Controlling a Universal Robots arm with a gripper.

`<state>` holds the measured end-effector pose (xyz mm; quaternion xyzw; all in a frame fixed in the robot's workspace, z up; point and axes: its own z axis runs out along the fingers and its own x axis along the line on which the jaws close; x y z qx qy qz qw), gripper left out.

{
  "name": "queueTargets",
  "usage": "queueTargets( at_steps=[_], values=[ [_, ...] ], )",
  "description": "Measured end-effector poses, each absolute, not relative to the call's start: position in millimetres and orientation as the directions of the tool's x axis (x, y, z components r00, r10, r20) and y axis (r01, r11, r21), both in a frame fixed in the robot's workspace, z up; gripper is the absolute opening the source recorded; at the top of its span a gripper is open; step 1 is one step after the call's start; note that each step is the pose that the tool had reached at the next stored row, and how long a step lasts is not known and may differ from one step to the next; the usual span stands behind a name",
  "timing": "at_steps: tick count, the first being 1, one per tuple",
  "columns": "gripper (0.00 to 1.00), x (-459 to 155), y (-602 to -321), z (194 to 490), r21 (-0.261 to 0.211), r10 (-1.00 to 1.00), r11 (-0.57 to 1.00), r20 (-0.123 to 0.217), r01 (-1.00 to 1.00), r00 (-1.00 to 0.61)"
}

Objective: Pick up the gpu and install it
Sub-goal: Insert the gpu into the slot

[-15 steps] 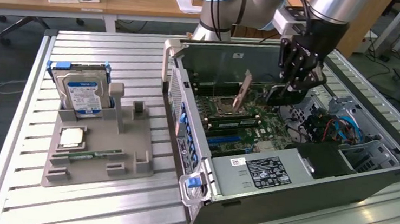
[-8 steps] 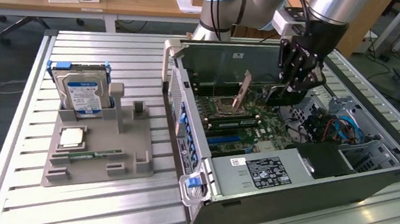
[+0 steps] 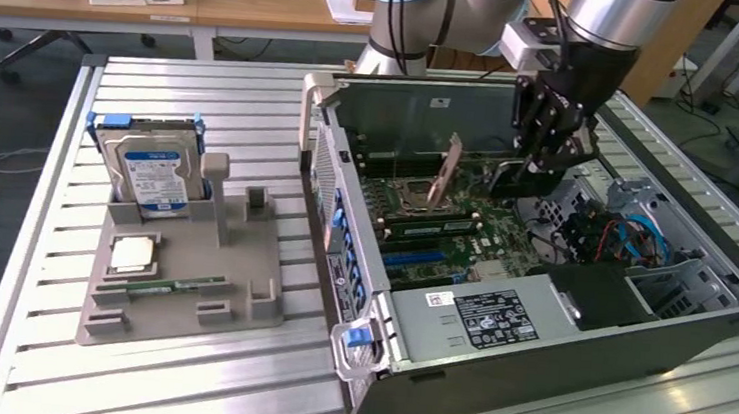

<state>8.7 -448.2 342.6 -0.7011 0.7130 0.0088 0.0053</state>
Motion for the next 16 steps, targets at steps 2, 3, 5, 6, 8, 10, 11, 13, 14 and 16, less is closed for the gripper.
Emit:
queueTargets(
  at_steps=[2, 3, 5, 6, 8, 10, 11, 13, 14, 16],
  values=[
    [0.27, 8.2, -448.2, 341.0, 0.005, -1.0, 0.017, -0.02, -1.0, -0.017],
    [0.27, 7.9, -448.2, 340.1, 0.005, -1.0, 0.017, -0.02, -1.0, -0.017],
    [0.27, 7.2, -448.2, 338.1, 0.005, -1.0, 0.017, -0.02, -1.0, -0.017],
    [0.27, 6.9, -448.2, 337.1, 0.005, -1.0, 0.017, -0.02, -1.0, -0.017],
    [0.27, 6.3, -448.2, 335.1, 0.005, -1.0, 0.017, -0.02, -1.0, -0.017],
    [0.27, 6.0, -448.2, 333.5, 0.004, -1.0, 0.017, -0.02, -1.0, -0.017],
    [0.27, 5.8, -448.2, 332.8, 0.004, -1.0, 0.017, -0.02, -1.0, -0.017],
    [0.27, 5.7, -448.2, 332.5, 0.005, -1.0, 0.017, -0.019, -1.0, -0.017],
    [0.27, 5.7, -448.2, 332.5, 0.005, -1.0, 0.017, -0.019, -1.0, -0.017],
    [0.27, 5.7, -448.2, 332.2, 0.004, -1.0, 0.017, -0.02, -1.0, -0.017]
  ],
)
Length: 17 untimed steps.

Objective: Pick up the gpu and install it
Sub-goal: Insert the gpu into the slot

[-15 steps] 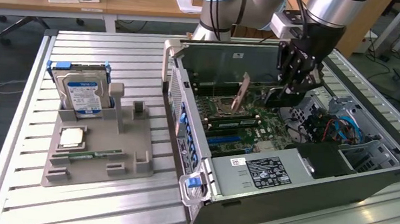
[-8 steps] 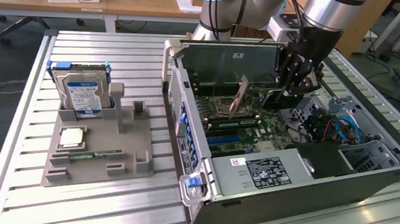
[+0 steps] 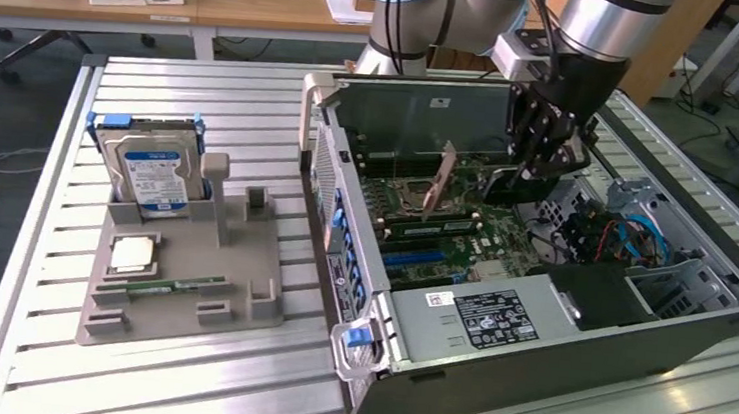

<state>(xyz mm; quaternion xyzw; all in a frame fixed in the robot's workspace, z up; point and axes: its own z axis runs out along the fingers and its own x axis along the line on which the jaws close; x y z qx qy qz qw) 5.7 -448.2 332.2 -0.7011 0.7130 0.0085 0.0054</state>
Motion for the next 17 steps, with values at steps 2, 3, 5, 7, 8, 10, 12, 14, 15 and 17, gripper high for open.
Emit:
queueTargets(
  at_steps=[2, 3, 5, 7, 8, 10, 12, 14, 15, 17],
  values=[
    [0.27, 5.7, -448.2, 330.9, 0.004, -1.0, 0.017, -0.02, -1.0, -0.017],
    [0.27, 5.7, -448.2, 330.2, 0.004, -1.0, 0.017, -0.02, -1.0, -0.017],
    [0.27, 5.7, -448.2, 329.0, 0.005, -1.0, 0.017, -0.02, -1.0, -0.017],
    [0.27, 5.7, -448.2, 329.0, 0.005, -1.0, 0.017, -0.019, -1.0, -0.017],
    [0.27, 5.7, -448.2, 328.8, 0.004, -1.0, 0.017, -0.02, -1.0, -0.017],
    [0.27, 5.7, -448.2, 328.8, 0.004, -1.0, 0.017, -0.02, -1.0, -0.017],
    [0.27, 5.7, -448.2, 328.7, 0.004, -1.0, 0.017, -0.02, -1.0, -0.017],
    [0.27, 5.6, -448.2, 327.5, 0.004, -1.0, 0.017, -0.02, -1.0, -0.017],
    [0.27, 5.5, -448.2, 326.7, 0.004, -1.0, 0.017, -0.02, -1.0, -0.017],
    [0.27, 5.4, -448.2, 325.0, 0.004, -1.0, 0.017, -0.02, -1.0, -0.017]
  ],
)
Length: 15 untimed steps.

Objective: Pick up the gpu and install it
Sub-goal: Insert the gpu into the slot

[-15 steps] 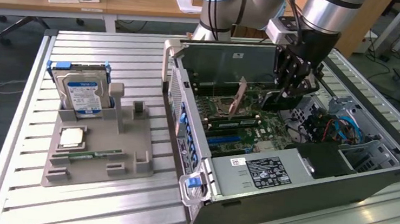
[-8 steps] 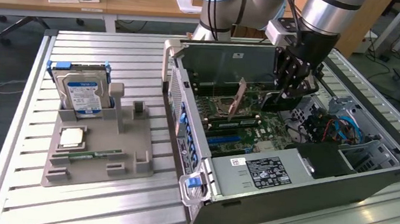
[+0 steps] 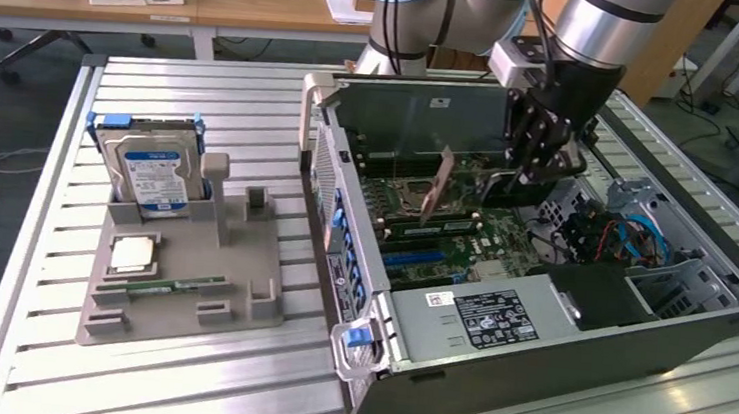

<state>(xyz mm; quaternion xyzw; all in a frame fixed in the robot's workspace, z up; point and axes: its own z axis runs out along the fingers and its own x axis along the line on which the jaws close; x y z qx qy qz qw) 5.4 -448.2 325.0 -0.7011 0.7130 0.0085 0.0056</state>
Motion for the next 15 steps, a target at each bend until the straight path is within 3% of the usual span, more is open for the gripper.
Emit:
queueTargets(
  at_steps=[15],
  values=[
    [0.27, 3.5, -448.2, 321.0, 0.004, -1.0, 0.017, -0.02, -1.0, -0.017]
  ],
)
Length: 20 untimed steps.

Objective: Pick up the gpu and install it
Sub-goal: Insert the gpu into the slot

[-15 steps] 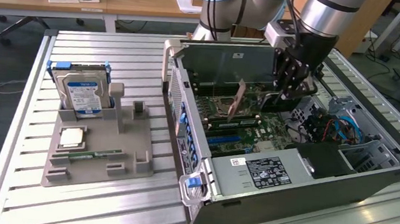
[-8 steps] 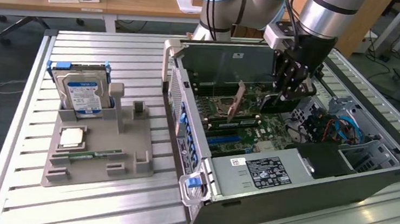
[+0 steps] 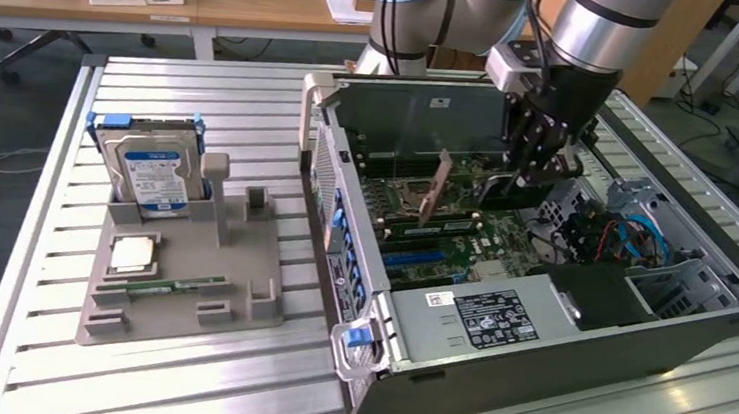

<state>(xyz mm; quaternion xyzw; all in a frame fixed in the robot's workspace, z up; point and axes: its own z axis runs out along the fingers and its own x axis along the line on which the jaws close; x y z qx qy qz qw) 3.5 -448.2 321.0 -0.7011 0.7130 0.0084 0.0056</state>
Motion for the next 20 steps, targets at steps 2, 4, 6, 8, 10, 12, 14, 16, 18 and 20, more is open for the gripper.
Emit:
queueTargets(
  at_steps=[2, 4, 6, 8, 10, 12, 14, 16, 18, 20],
  values=[
    [0.27, 2.5, -448.2, 320.9, 0.004, -1.0, 0.017, -0.02, -1.0, -0.017],
    [0.27, 2.5, -448.2, 320.8, 0.004, -1.0, 0.017, -0.02, -1.0, -0.017],
    [0.27, 2.4, -448.2, 320.8, 0.004, -1.0, 0.017, -0.02, -1.0, -0.017],
    [0.27, 1.9, -448.2, 320.4, 0.004, -1.0, 0.017, -0.02, -1.0, -0.017],
    [0.27, 1.1, -448.2, 319.9, 0.004, -1.0, 0.017, -0.02, -1.0, -0.017],
    [0.27, 0.1, -448.2, 319.2, 0.004, -1.0, 0.017, -0.02, -1.0, -0.017],
    [0.27, -0.8, -448.2, 318.5, 0.004, -1.0, 0.017, -0.02, -1.0, -0.017],
    [0.27, -2.1, -448.2, 317.7, 0.003, -1.0, 0.017, -0.02, -1.0, -0.017],
    [0.27, -3.5, -448.2, 316.7, 0.003, -1.0, 0.017, -0.02, -1.0, -0.017],
    [0.27, -5.0, -448.2, 315.2, 0.002, -1.0, 0.017, -0.02, -1.0, -0.017]
  ],
)
